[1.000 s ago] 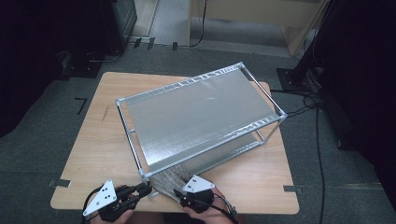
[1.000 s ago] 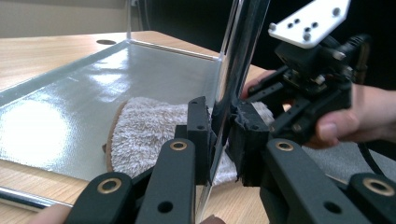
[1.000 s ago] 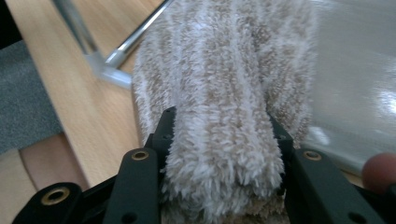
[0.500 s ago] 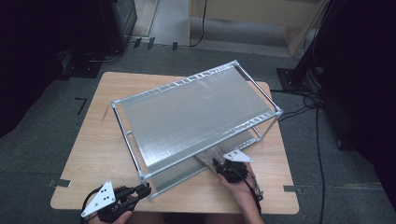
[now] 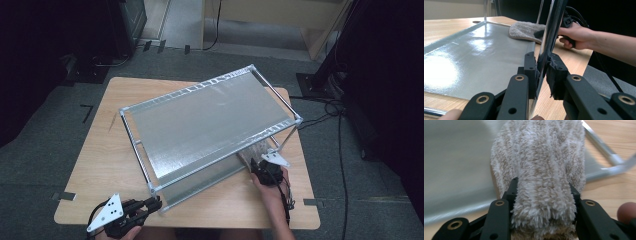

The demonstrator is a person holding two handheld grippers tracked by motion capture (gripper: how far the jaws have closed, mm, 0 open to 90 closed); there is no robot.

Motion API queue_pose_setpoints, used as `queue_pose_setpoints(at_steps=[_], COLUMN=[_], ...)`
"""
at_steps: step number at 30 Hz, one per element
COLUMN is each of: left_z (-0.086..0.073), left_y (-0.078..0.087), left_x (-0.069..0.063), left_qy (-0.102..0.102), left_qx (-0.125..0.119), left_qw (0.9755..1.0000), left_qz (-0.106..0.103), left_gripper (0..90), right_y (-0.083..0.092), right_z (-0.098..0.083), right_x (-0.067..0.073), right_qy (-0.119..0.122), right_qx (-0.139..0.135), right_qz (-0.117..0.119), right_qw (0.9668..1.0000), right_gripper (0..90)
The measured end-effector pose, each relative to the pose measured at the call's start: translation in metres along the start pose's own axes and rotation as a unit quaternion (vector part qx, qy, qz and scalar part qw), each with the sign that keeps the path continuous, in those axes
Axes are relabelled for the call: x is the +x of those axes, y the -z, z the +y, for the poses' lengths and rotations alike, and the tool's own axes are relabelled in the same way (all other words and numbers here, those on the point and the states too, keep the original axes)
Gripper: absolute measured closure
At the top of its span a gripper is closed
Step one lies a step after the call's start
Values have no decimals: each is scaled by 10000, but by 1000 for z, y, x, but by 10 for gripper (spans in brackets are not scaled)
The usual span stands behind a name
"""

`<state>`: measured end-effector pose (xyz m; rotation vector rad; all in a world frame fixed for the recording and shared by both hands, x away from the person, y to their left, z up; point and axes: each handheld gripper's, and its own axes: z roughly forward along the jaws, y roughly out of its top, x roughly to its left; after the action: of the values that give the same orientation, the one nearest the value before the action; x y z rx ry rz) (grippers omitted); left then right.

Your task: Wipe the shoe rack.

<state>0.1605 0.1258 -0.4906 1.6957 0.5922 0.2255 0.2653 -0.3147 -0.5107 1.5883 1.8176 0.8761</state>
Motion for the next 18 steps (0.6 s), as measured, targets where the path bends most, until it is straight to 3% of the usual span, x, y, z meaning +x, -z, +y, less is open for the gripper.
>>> queue_pose_setpoints(at_steps=[3, 8, 12, 18], left_z=[1, 2, 3, 4], left_y=[-3, -14, -27, -35], left_x=[-2, -11, -20, -27], left_qy=[7, -21, -4, 37], left_qx=[15, 59, 49, 43], left_qw=[10000, 10000, 10000, 9998], left_qz=[31, 6, 70, 188], left_gripper=[791, 792, 792, 791], right_y=[7, 21, 32, 48], right_z=[-8, -21, -31, -44], right_x=[18, 51, 77, 119], right_qy=[245, 640, 901, 1287], right_qx=[3, -17, -15, 23], right_qz=[288, 804, 1174, 1781], right_qw=[9993, 9947, 9890, 9756], right_gripper=[607, 606, 606, 606])
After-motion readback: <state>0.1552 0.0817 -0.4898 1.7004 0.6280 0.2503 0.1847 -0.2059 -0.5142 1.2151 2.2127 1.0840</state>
